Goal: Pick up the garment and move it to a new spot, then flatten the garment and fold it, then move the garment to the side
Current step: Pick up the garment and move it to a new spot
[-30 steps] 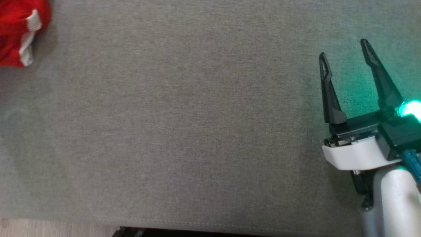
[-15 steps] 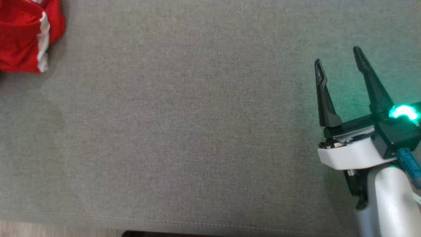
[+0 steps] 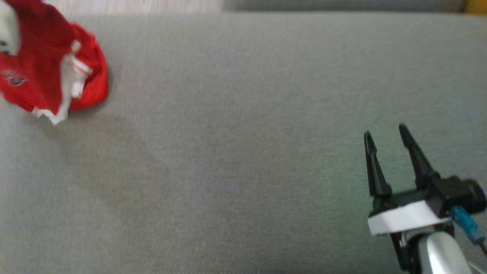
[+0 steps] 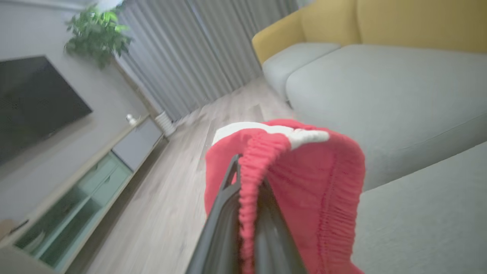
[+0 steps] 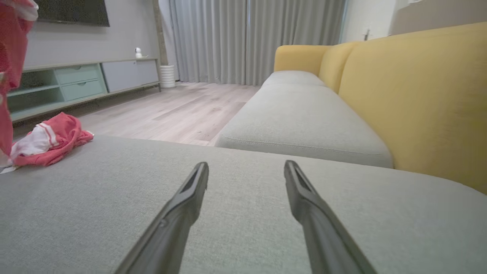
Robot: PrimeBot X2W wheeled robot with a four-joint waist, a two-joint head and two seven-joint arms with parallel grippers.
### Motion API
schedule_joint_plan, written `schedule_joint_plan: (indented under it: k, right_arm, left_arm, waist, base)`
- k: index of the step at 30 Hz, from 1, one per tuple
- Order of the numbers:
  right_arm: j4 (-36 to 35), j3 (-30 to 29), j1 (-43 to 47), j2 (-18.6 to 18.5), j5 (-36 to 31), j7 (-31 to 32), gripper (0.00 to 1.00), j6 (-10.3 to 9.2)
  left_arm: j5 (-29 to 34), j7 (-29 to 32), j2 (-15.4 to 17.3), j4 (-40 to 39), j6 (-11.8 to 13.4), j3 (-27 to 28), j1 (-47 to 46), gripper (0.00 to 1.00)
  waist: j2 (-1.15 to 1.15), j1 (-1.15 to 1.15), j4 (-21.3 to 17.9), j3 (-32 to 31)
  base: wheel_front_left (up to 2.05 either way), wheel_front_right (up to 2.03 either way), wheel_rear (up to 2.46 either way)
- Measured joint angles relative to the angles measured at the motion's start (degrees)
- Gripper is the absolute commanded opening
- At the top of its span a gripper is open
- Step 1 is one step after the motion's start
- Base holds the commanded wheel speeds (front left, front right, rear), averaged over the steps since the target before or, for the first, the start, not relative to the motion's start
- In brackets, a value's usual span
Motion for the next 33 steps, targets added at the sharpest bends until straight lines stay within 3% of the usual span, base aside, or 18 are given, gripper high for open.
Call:
schedule_joint_plan:
  k: [6, 12, 19, 27, 32, 33]
  right_arm:
    - [2.7, -0.2, 4.8, 0.1, 1.3, -1.0, 1.0, 0.0]
    - [3.1, -0.5, 5.5, 0.1, 1.7, -1.5, 1.0, 0.0]
    - [3.8, -0.1, 4.9, 0.1, 3.0, -2.7, 1.0, 0.0]
    - [5.5, 0.6, 1.8, 0.1, 4.3, -4.3, 1.0, 0.0]
    - [6.0, 0.2, 1.3, 0.1, 4.3, -4.6, 1.0, 0.0]
    - [6.2, 0.1, 1.3, 0.1, 4.3, -4.6, 1.0, 0.0]
  left_arm:
    - [-7.5, 2.0, -1.4, -10.4, 0.0, -6.7, 0.3, 0.0]
    - [-16.1, 2.3, -11.9, -16.4, 0.3, -7.0, 2.5, 0.0]
    - [-20.7, -1.1, -21.0, -18.4, 5.0, -6.6, 6.9, 0.0]
    - [-22.3, -8.0, -21.8, -6.5, 8.3, -6.4, 22.5, 0.0]
    - [-22.4, -11.6, -21.6, -0.2, 9.5, -5.9, 26.8, 0.0]
    - [-22.4, -12.5, -21.6, 1.1, 9.6, -5.8, 27.1, 0.11]
  waist:
    - [0.0, 0.01, -5.1, -6.1]
    - [0.0, 0.02, -11.6, -8.5]
    - [0.0, 0.03, -16.4, -6.5]
    - [0.0, 0.04, -18.6, -1.5]
    - [0.0, 0.04, -18.8, 0.9]
    - [0.0, 0.04, -18.8, 1.5]
  base:
    - [0.0, 0.0, 0.0]
    - [0.0, 0.0, 0.0]
    - [0.0, 0.0, 0.0]
    - [0.0, 0.0, 0.0]
    - [0.0, 0.0, 0.0]
    - [0.0, 0.0, 0.0]
